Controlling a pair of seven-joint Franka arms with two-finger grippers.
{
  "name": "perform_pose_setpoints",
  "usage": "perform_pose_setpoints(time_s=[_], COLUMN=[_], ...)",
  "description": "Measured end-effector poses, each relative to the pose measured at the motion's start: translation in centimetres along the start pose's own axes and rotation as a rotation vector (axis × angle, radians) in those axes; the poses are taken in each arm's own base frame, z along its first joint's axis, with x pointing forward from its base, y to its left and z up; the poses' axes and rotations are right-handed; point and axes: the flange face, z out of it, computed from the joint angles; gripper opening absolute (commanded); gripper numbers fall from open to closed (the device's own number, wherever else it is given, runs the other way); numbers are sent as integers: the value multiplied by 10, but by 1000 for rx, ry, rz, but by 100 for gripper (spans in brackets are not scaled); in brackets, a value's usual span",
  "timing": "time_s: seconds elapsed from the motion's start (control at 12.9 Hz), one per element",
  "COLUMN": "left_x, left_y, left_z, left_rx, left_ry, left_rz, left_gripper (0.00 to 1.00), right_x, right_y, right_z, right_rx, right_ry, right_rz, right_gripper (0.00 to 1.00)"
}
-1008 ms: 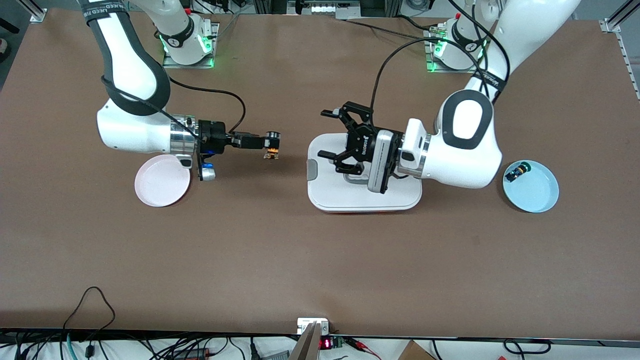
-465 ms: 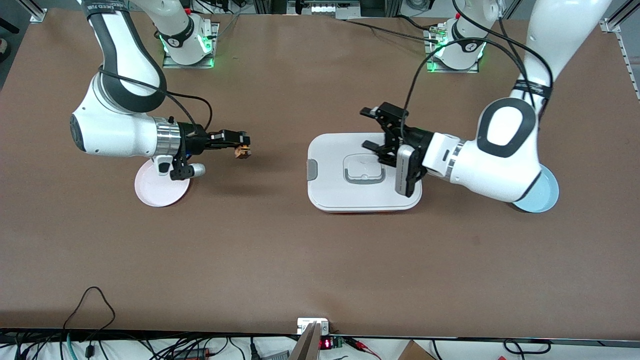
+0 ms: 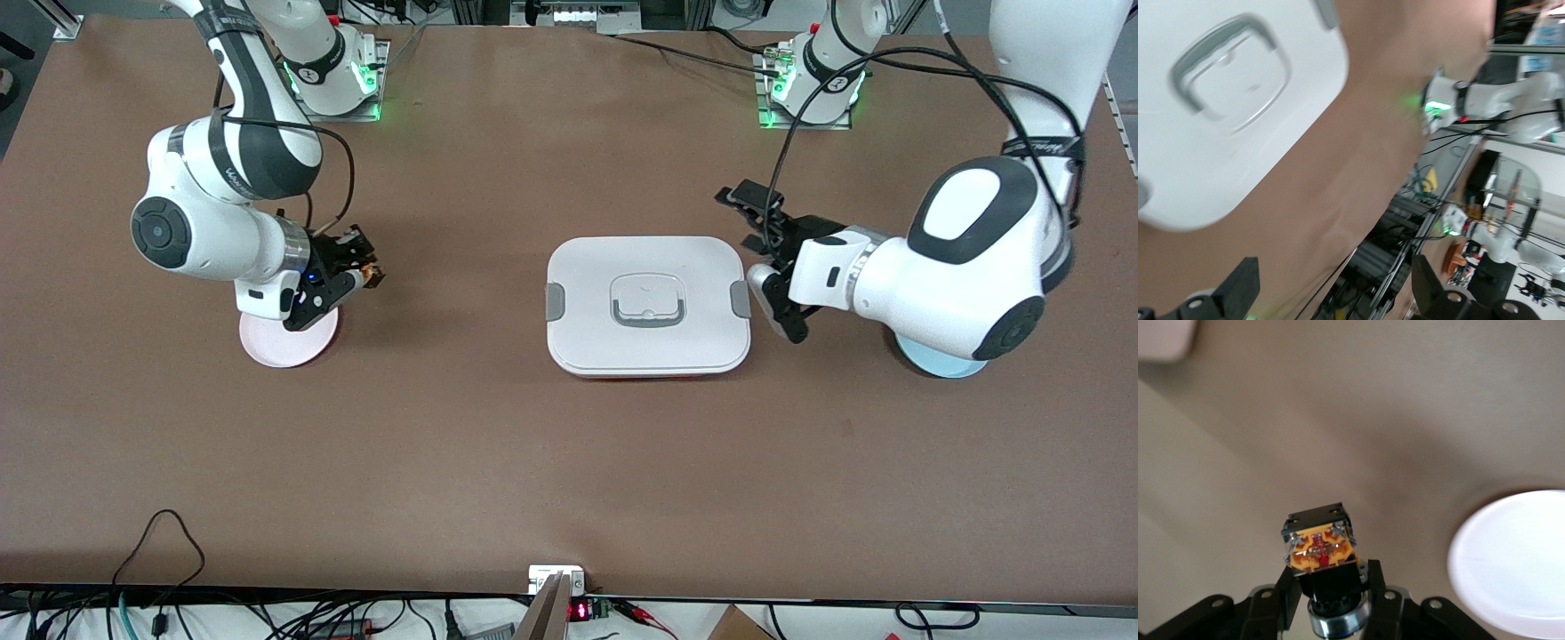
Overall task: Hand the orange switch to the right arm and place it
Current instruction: 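Open the left gripper and pull back while the right gripper withdraws, then carry the switch with the right gripper over the white plate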
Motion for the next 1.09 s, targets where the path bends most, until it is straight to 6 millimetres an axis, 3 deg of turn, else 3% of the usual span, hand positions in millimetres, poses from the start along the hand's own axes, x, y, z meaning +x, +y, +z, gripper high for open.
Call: perform_pose_setpoints(time_s=[0.23, 0.54, 0.7, 0.93, 1.09], left_x=[-30, -89, -128, -185, -199], left_y=[-12, 21, 18, -14, -19], left_z=[-38, -95, -105, -117, -118], left_rx=[268, 587, 658, 675, 671], left_ry=[-8, 241, 359, 514, 539], left_rz=[-208, -424, -496, -606, -630], left_gripper=[100, 100, 100, 100, 100], right_x=[-8, -31, -42, -56, -62], right_y=[29, 78, 96, 110, 116], right_z=[1, 30, 49, 79, 95], right_rx=[-134, -171, -173, -196, -235], right_ry=[-16, -20, -25, -31, -65], right_rz=[-258, -429, -475, -547, -596], right_gripper=[16, 16, 16, 16, 16])
